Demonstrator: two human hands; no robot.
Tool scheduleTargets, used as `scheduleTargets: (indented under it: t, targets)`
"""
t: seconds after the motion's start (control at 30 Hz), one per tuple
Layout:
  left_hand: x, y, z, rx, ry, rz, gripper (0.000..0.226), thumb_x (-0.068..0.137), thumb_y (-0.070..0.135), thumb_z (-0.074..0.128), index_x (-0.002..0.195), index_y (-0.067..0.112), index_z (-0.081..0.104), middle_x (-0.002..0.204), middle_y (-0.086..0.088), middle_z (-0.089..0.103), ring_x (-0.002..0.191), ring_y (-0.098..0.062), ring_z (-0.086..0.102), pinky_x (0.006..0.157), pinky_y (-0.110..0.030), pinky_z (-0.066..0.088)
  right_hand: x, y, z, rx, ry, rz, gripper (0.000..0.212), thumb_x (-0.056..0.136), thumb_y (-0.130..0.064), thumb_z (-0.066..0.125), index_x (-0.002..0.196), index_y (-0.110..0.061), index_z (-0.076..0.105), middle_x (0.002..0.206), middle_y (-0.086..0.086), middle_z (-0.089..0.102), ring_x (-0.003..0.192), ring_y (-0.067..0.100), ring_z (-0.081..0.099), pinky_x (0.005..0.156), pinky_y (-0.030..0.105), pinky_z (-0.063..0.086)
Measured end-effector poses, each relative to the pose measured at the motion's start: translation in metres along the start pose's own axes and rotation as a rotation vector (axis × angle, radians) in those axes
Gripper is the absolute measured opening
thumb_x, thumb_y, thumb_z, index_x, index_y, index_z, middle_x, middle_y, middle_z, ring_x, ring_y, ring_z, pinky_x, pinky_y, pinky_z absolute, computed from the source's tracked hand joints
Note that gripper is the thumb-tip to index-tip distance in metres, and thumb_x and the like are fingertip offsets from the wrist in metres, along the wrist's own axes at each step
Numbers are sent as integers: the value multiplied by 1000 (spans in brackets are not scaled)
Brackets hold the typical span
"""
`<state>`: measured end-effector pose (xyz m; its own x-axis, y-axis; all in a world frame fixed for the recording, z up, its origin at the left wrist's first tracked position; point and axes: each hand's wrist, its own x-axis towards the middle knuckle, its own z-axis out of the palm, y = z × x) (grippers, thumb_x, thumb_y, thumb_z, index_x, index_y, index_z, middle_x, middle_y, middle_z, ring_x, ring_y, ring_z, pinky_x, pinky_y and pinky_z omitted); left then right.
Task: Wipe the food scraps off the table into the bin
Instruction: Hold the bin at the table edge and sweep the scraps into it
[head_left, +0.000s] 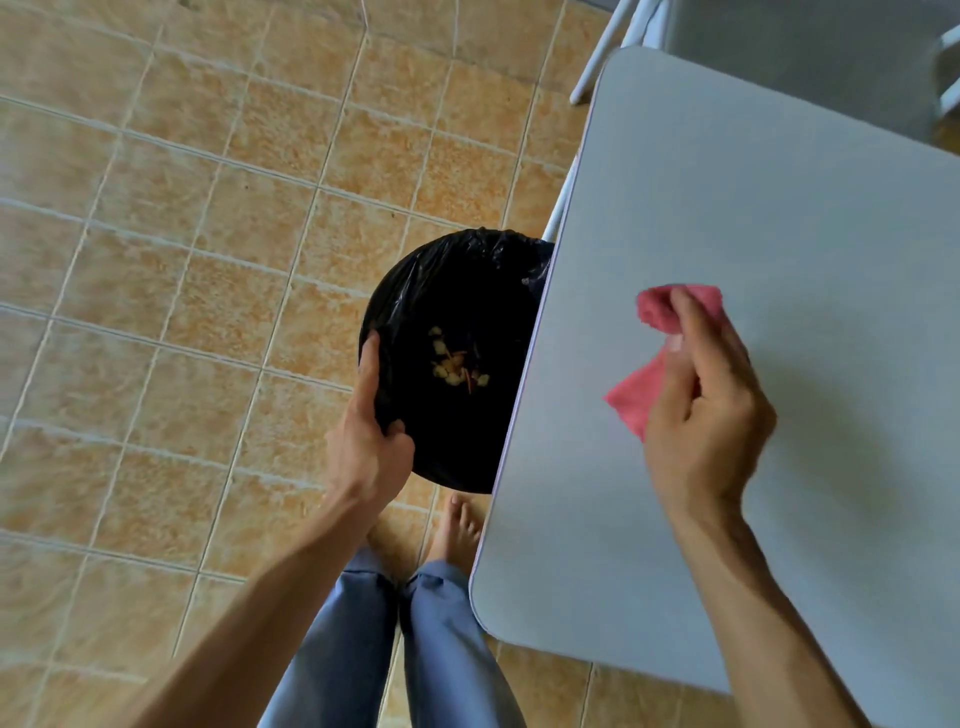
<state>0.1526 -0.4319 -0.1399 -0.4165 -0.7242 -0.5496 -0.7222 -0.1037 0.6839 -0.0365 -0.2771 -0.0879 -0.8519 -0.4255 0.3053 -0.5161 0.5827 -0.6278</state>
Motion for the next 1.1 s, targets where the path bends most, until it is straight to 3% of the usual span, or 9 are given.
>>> scheduleTargets:
  t: [0.2,0.33,0.47,0.53,0.6,0.73,0.83,0.97,1.1]
  targets:
    - [-1,-5,-3,4,36,-7,104,73,-10,50,154,43,12,125,6,60,64,-17,55,59,-41,54,-20,57,20,-292,-21,122,37,103,-15,45,134,-15,65,137,16,64,134,40,52,113,53,41]
    - [0,-6,-1,5,36,-11,105,73,-8,50,152,49,11,139,0,57,71,-20,60,61,-49,57,-23,18,51,-306,7,180,48,97,-12,41,141,-17,60,153,18,50,147,38,38,118,52,36]
    - [3,-4,7,4,20,-12,106,74,-8,50,151,53,10,137,6,56,74,-13,61,63,-47,59,-27,-21,77,-236,-244,39,60,80,-6,55,139,-14,59,151,10,53,149,33,36,121,46,34]
    - [5,-2,10,14,4,-8,105,74,-7,51,150,54,10,125,14,56,78,-22,65,62,-47,58,-31,-37,91,-166,-354,-34,72,64,7,65,134,-10,61,142,5,59,146,30,41,119,44,37]
    - [8,-4,10,15,-8,8,106,74,-6,51,149,57,9,120,17,56,75,-24,66,60,-46,55,-35,-50,99,-96,-393,-112,61,75,8,55,134,-8,63,140,8,61,143,30,46,119,43,38]
    - [13,-12,3,-13,-20,5,108,73,-6,50,145,63,10,119,9,64,76,-23,66,62,-48,56,-24,-53,85,79,-399,-105,66,76,21,56,135,-7,62,138,9,61,134,31,55,111,44,47]
    - [18,-16,-3,-18,0,1,105,73,-4,51,147,60,12,128,13,56,88,-18,62,73,-48,59,-7,-23,58,67,-236,-14,60,75,12,49,128,-9,66,128,6,66,122,31,61,101,46,51]
    - [28,-25,-13,-40,14,-7,105,73,-4,51,145,63,13,138,15,49,97,-22,63,74,-53,59,-9,8,41,-357,-256,159,51,96,-15,41,144,-24,55,158,14,42,151,36,28,117,62,29]
    - [37,-36,-27,-61,42,-14,107,73,-5,52,144,64,12,151,10,45,114,-20,59,79,-49,59,-10,-15,47,-398,-247,116,46,99,-24,48,143,-31,57,168,15,21,156,40,13,123,63,12]
